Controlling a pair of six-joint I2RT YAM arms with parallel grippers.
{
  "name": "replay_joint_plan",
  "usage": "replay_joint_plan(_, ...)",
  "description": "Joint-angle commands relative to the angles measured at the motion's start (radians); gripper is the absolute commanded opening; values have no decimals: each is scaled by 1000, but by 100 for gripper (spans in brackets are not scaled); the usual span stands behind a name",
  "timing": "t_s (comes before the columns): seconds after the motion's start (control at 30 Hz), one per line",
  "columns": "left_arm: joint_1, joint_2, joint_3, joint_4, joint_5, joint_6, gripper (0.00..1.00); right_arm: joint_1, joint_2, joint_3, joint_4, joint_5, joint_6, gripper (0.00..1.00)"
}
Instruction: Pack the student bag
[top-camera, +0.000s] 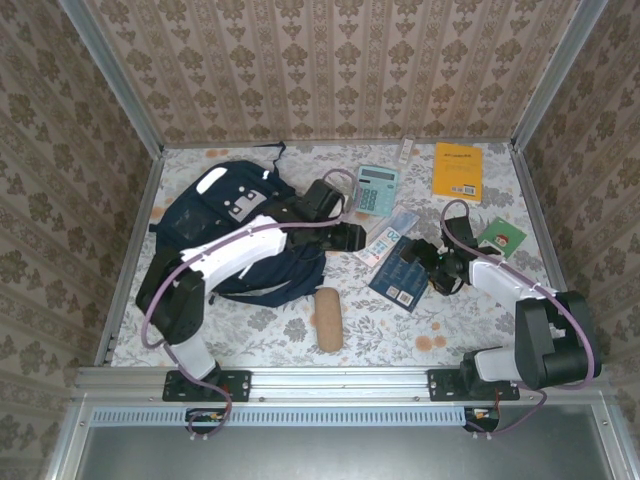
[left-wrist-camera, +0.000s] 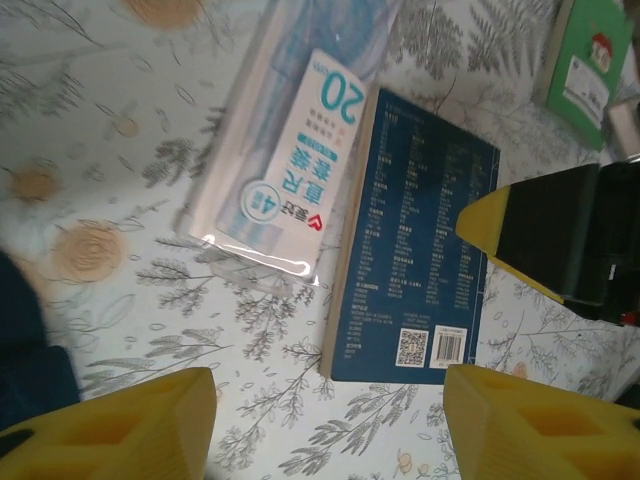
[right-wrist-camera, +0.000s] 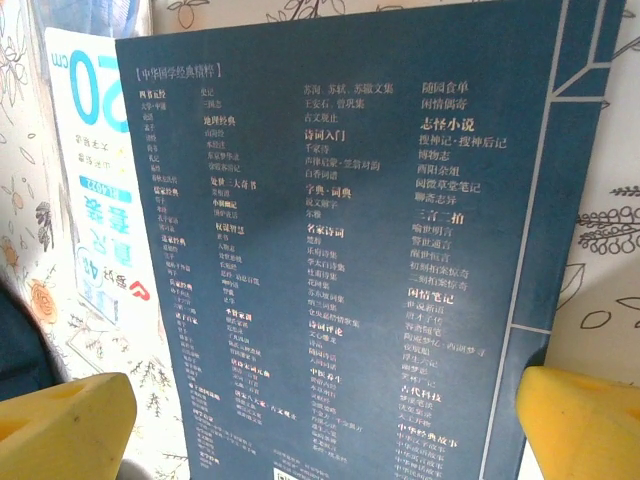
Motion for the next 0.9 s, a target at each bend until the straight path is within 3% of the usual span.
replay_joint_plan(0.0, -39, 68, 73, 14, 55, 14, 51, 4, -9, 6, -52, 27, -11, 99)
replay_joint_plan(0.1, -66, 126, 100, 16, 75, 20, 43, 4, -51, -3, -90, 60, -35, 97)
replay_joint_plan(0.37, -107, 268, 171, 28, 131, 32, 34, 4, -130, -63, -124, 117, -82, 90)
replay_joint_plan(0.6, -115, 366, 230, 21, 140, 45, 33, 4, -113, -106, -34, 67, -87, 68)
replay_joint_plan(0.87, -115, 434, 282, 1, 127, 69, 32, 4, -93, -111, 3, 53, -85, 64)
